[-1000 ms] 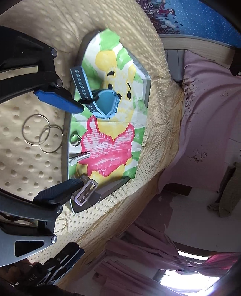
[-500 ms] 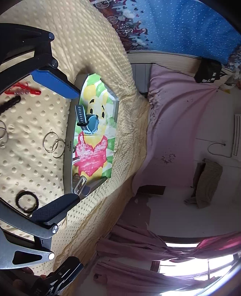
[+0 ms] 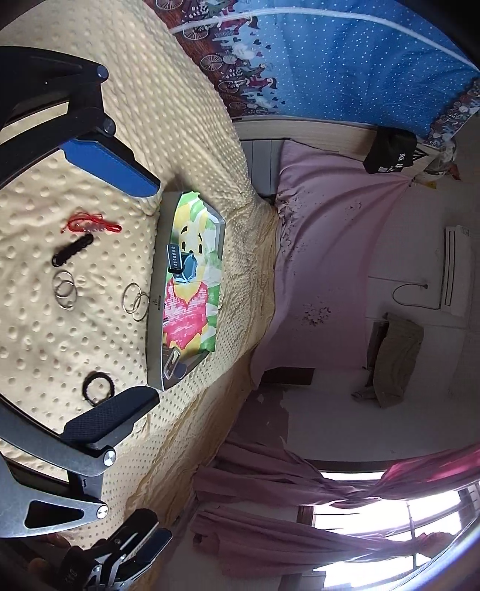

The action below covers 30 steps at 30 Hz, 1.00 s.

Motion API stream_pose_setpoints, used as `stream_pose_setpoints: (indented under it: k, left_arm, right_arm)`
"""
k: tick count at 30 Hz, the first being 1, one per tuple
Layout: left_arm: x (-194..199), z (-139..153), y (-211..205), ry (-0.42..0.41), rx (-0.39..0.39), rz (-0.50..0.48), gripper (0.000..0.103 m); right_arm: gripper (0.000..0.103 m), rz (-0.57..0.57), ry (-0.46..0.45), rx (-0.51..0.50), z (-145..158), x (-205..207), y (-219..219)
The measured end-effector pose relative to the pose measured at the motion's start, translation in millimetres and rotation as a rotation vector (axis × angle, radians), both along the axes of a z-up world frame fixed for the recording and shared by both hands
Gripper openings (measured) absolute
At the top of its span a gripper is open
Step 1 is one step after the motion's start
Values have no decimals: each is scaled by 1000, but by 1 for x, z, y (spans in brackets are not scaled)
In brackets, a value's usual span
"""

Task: Organize jewelry
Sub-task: 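Withdraw both tools from the tray back over the blanket, then grasp the black beaded bracelet with the left tool while the right tool grasps the black hair tie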

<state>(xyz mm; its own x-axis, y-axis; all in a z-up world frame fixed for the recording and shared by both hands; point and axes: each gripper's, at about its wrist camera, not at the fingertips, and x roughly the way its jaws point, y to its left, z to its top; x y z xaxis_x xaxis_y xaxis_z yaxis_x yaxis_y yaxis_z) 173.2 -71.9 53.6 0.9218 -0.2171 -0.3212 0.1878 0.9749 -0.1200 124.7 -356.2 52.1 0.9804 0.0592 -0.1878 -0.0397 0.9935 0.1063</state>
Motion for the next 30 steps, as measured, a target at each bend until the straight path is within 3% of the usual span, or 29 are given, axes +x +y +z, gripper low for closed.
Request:
stream_pose_setpoints:
  k: [15, 23, 30]
  left_arm:
    - [-42, -31, 33, 35, 7, 39, 103]
    - [-31, -59, 42, 137, 35, 61, 103]
    - [-23, -70, 43, 184, 44, 61, 103]
  right_arm:
    - [102, 42, 73, -85, -20, -42, 28]
    - [102, 84, 137, -138, -27, -35, 43]
    - [102, 117, 226, -105, -37, -17, 40]
